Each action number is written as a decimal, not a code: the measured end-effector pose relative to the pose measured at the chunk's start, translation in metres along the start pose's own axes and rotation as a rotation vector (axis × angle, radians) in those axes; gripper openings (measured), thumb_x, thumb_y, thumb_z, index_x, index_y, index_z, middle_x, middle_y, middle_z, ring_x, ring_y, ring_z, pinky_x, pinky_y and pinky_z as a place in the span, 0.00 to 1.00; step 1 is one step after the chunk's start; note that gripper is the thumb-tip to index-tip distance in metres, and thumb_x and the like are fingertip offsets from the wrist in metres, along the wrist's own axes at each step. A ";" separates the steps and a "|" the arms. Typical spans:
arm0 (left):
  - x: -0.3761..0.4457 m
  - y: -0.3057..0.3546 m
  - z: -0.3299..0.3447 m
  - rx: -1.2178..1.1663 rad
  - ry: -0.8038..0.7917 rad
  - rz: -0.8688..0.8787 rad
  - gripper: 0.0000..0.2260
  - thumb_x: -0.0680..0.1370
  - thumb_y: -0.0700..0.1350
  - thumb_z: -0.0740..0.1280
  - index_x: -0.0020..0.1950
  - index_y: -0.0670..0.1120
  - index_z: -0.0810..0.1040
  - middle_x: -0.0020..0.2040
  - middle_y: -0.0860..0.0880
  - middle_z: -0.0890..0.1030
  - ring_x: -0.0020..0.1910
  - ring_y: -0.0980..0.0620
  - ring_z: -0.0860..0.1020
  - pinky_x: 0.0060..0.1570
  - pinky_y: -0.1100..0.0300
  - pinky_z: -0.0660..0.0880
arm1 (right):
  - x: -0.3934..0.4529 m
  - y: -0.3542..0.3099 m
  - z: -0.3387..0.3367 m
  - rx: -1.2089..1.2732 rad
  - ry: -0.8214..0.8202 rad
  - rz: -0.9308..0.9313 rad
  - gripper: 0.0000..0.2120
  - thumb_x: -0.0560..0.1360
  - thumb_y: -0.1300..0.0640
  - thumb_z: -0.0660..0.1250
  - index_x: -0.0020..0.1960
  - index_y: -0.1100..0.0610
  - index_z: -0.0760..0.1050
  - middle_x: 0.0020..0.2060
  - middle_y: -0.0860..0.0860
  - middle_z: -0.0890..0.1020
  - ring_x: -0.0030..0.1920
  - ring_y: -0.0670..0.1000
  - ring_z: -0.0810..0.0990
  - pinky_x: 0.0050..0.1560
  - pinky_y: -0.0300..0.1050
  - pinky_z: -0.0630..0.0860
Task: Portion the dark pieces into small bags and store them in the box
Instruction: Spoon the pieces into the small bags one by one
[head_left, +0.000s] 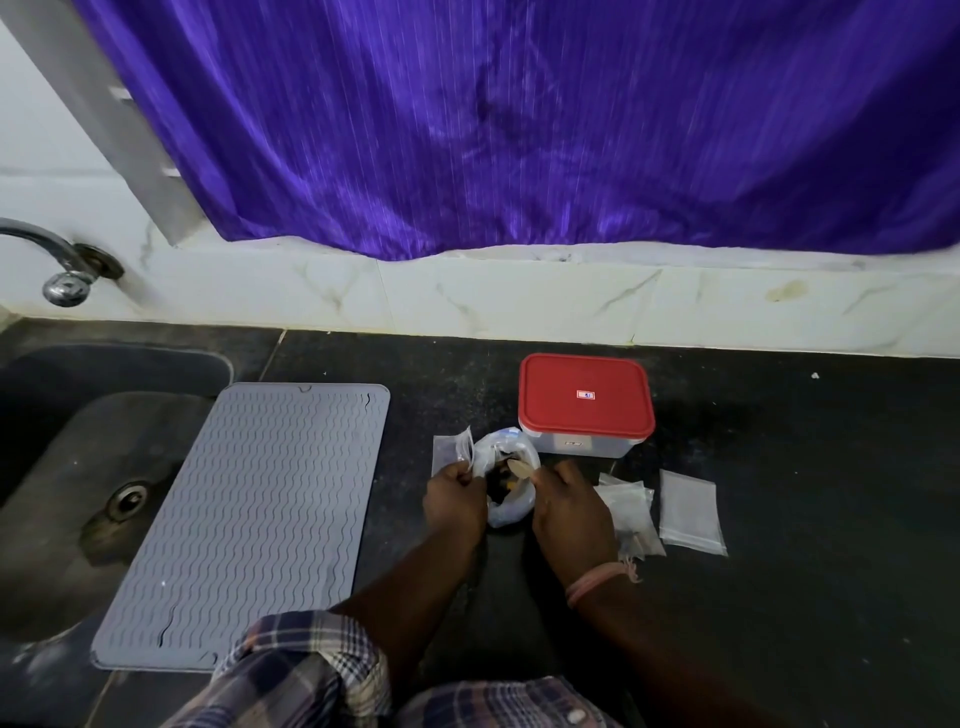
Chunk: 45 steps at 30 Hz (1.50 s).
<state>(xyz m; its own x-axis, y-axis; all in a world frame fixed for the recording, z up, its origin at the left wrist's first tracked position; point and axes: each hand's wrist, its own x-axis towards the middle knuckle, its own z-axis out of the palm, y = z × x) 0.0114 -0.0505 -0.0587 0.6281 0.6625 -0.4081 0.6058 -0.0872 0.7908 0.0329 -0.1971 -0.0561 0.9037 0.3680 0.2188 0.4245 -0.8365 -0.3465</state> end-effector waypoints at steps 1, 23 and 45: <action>0.001 0.000 0.000 0.006 -0.003 0.002 0.09 0.76 0.39 0.69 0.55 0.45 0.85 0.49 0.47 0.86 0.51 0.47 0.83 0.55 0.53 0.80 | 0.000 0.000 0.001 -0.013 -0.020 -0.010 0.10 0.63 0.61 0.76 0.40 0.55 0.77 0.40 0.52 0.77 0.33 0.52 0.78 0.31 0.44 0.72; 0.001 0.003 -0.002 -0.096 -0.043 0.045 0.05 0.75 0.36 0.69 0.47 0.43 0.84 0.37 0.53 0.83 0.37 0.56 0.80 0.37 0.65 0.74 | 0.002 -0.011 -0.008 0.579 -0.060 0.688 0.09 0.76 0.62 0.66 0.44 0.56 0.86 0.40 0.51 0.85 0.42 0.49 0.80 0.45 0.39 0.72; 0.000 0.006 -0.009 -0.293 -0.049 -0.064 0.11 0.78 0.50 0.69 0.47 0.45 0.86 0.42 0.46 0.86 0.45 0.47 0.85 0.50 0.49 0.81 | 0.004 -0.005 -0.008 0.939 0.052 0.983 0.08 0.76 0.64 0.69 0.42 0.54 0.85 0.39 0.52 0.85 0.46 0.53 0.83 0.53 0.46 0.78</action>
<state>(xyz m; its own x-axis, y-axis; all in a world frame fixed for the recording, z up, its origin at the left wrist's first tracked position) 0.0111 -0.0445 -0.0500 0.6205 0.6224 -0.4771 0.4825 0.1766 0.8579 0.0336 -0.1947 -0.0459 0.8581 -0.2480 -0.4496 -0.4918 -0.1452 -0.8585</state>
